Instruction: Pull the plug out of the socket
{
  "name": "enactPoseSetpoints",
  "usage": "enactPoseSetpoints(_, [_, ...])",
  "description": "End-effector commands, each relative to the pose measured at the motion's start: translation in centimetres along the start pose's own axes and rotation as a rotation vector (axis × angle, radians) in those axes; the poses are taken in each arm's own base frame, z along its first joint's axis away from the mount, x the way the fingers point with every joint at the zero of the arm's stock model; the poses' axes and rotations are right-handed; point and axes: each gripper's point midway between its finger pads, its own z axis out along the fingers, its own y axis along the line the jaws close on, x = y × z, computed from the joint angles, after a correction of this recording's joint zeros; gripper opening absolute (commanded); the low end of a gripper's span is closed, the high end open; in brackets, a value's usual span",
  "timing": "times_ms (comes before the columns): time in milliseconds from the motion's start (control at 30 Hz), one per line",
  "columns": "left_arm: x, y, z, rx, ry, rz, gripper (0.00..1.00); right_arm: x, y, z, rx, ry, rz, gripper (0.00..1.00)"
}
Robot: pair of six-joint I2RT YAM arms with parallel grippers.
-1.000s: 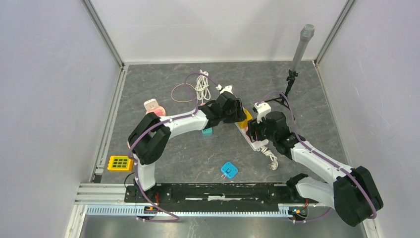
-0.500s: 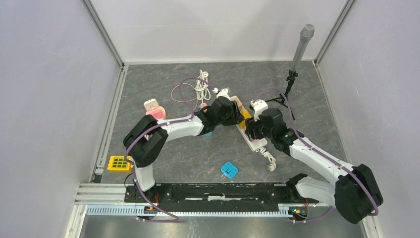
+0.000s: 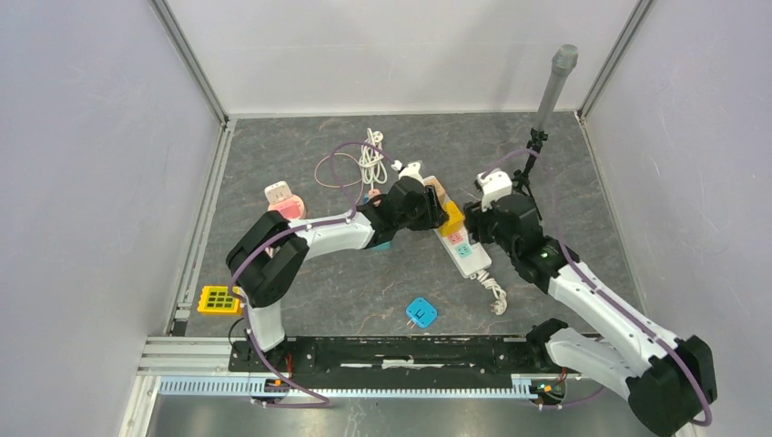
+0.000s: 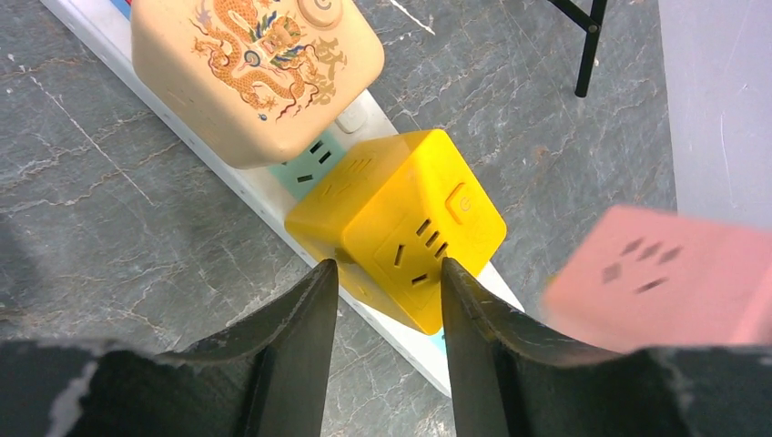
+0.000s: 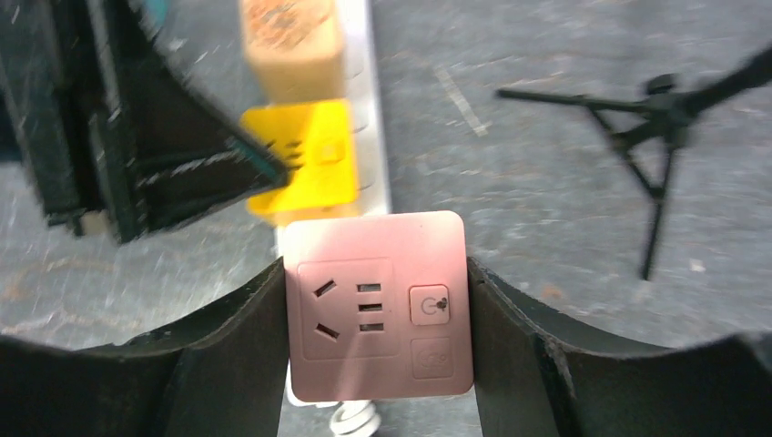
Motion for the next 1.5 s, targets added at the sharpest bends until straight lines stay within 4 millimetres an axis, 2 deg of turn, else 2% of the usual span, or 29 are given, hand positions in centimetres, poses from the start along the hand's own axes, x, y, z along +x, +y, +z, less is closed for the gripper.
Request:
enactPoseSetpoints(0, [4.7, 5.3, -1.2, -0.158, 0.195, 0.12, 0.53, -3.5, -5.4, -2.4, 0.244, -0.09, 0.053, 0.0])
enactPoseSetpoints(100, [3.7, 2.9, -1.8, -0.076, 0.205, 0.125, 0.57, -1.9, -8.0, -2.9, 0.367, -0.046, 0.091, 0.0])
enactPoseSetpoints(167, [3.0, 0.9, -2.6, -0.006, 0.244, 0.122, 0.64, -0.7, -8.8, -3.0, 0.402, -0.021, 0.125, 0.0])
enactPoseSetpoints(267, [1.0, -1.4, -4.3, 0.069, 0.262, 0.13, 0.79, 1.0, -9.3, -2.8, 0.423, 0.007, 0.172, 0.0])
enactPoseSetpoints(400, [-1.3, -3.5, -6.8, 0.122, 0.212, 0.179, 0.91, 3.4, -10.0, -2.5, 0.437, 0.049, 0.222, 0.0])
enactPoseSetpoints(600, [-2.5, -4.9, -9.5, 0.177, 0.181, 0.205, 1.0, 5.7, -10.2, -1.3, 0.353, 0.059, 0.335, 0.06])
enactPoseSetpoints(733, [-3.0, -5.5, -11.1, 0.213, 0.152, 0.212, 1.0, 5.8, -10.8, -0.7, 0.302, 0.021, 0.415, 0.08])
enactPoseSetpoints(967, [-3.5, -5.7, -12.8, 0.232, 0.114, 0.237, 1.0, 4.8, -12.0, 0.9, 0.159, -0.092, 0.575, 0.16])
enactPoseSetpoints(1167, [-3.9, -5.2, -13.7, 0.214, 0.086, 0.252, 1.0, 6.8, -12.6, 2.2, 0.089, -0.025, 0.646, 0.24])
enactPoseSetpoints(1233, [-4.0, -5.2, -13.8, 0.21, 0.082, 0.255, 1.0, 7.8, -13.4, 2.0, 0.125, 0.001, 0.672, 0.33])
enactPoseSetpoints(1300, [-4.1, -5.2, -13.9, 0.21, 0.078, 0.256, 1.0, 8.2, -14.3, 1.7, 0.182, 0.012, 0.685, 0.58])
enactPoseSetpoints(1367, [-4.2, -5.2, -14.0, 0.209, 0.074, 0.255, 1.0, 8.2, -15.1, 1.3, 0.232, 0.007, 0.678, 0.74])
enactPoseSetpoints(1467, [-4.4, -5.1, -13.9, 0.198, 0.07, 0.249, 1.0, 8.0, -16.1, 0.4, 0.301, -0.008, 0.658, 0.85])
